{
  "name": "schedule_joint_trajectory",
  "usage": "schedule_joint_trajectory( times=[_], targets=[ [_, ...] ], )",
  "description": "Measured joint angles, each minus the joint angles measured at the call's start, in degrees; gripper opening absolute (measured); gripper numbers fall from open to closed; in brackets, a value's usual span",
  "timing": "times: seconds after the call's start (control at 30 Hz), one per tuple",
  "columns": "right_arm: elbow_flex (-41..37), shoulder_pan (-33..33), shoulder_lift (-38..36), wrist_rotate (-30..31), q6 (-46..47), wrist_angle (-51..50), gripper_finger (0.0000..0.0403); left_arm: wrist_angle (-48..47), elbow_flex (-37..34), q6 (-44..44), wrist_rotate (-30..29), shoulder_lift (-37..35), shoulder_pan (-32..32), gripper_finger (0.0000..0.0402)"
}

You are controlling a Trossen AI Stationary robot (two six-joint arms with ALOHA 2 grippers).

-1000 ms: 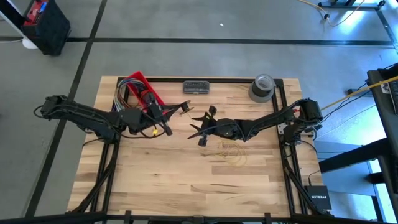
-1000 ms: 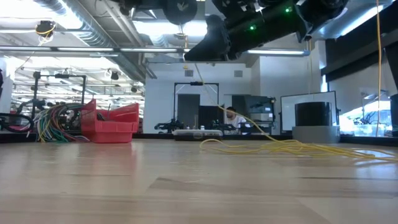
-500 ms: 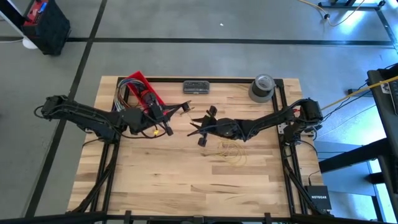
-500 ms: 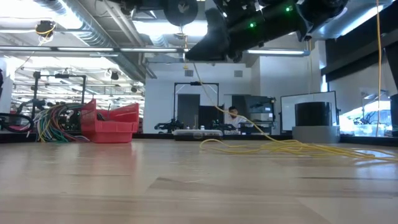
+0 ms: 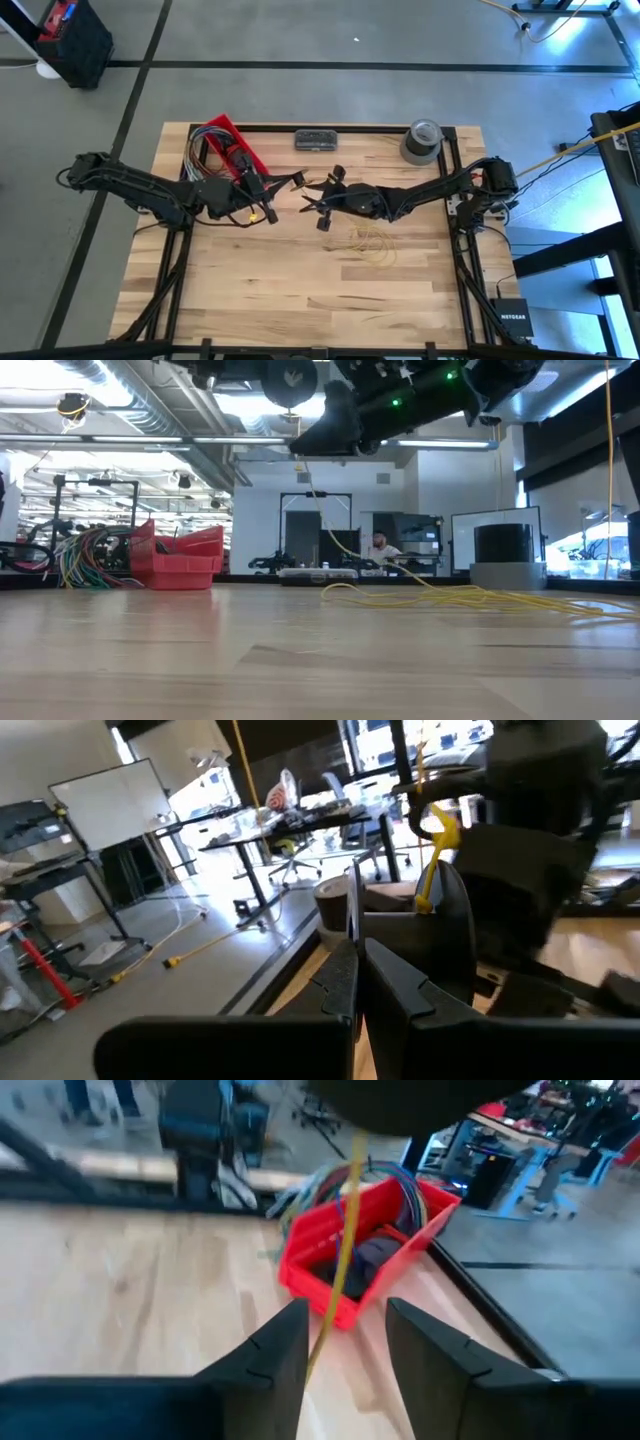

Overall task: Coil cords
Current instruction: Coil the yellow wire on the spool

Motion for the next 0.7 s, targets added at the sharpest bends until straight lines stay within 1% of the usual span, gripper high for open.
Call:
schedule_joint_trajectory(
  times=[0.17, 0.27, 0.37, 0.53, 0.7],
  targets=[
    [2.5, 0.1, -0.1, 0.6, -2.4, -8.7, 0.0114, -0.6, 0.0, -0.4, -0.9, 0.0, 0.0, 0.0001],
    [4.5, 0.1, -0.1, -1.0, -2.2, -15.5, 0.0108, -0.3, 0.0, -0.3, -0.9, 0.0, 0.0, 0.0001],
    [6.1, 0.1, -0.1, -1.2, -0.6, -20.6, 0.0107, -0.2, 0.0, -0.3, -0.9, -0.3, 0.0, 0.0001],
    [6.4, 0.1, -0.2, -1.2, -0.3, -22.6, 0.0106, 0.8, 0.0, 0.5, -1.0, -1.8, -0.4, 0.0001],
    [6.4, 0.1, -0.2, -0.3, -0.4, -22.3, 0.0106, 0.7, 0.0, 0.6, -1.0, -2.2, -0.4, 0.0001]
  ],
)
